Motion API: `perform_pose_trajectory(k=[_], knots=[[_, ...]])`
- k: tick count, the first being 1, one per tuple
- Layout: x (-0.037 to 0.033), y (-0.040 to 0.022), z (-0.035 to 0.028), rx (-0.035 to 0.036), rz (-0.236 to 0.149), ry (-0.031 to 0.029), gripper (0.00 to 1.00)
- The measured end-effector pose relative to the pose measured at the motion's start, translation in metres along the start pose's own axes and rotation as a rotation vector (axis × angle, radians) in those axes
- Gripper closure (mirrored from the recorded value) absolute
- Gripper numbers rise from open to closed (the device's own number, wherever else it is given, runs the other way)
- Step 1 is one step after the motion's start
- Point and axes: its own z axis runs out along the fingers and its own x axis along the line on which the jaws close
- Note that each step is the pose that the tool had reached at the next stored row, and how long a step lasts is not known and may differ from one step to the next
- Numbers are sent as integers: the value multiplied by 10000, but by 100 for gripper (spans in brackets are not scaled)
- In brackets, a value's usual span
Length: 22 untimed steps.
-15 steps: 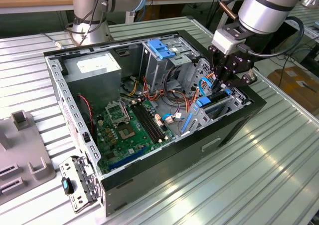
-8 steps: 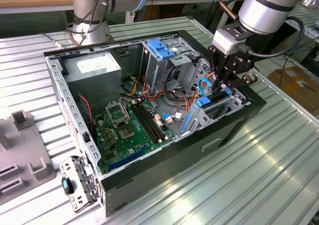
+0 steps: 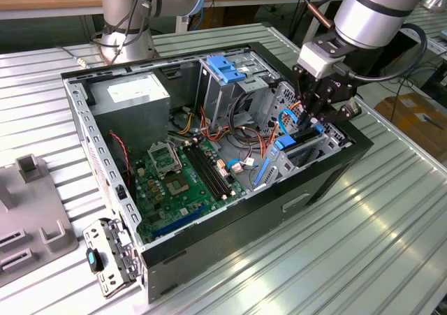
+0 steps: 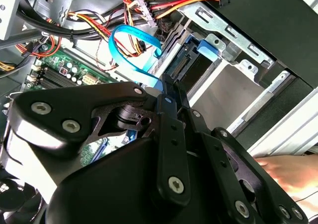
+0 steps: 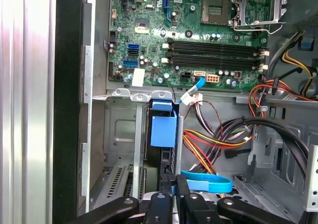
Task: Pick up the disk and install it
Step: 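Insert the first disk wire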
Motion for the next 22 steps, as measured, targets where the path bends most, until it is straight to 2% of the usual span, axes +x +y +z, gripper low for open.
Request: perform_pose_trajectory(k=[6,22], knots=[[29,32,11,30,-8,-3,84],[24,34,29,33,-7,-17,84]])
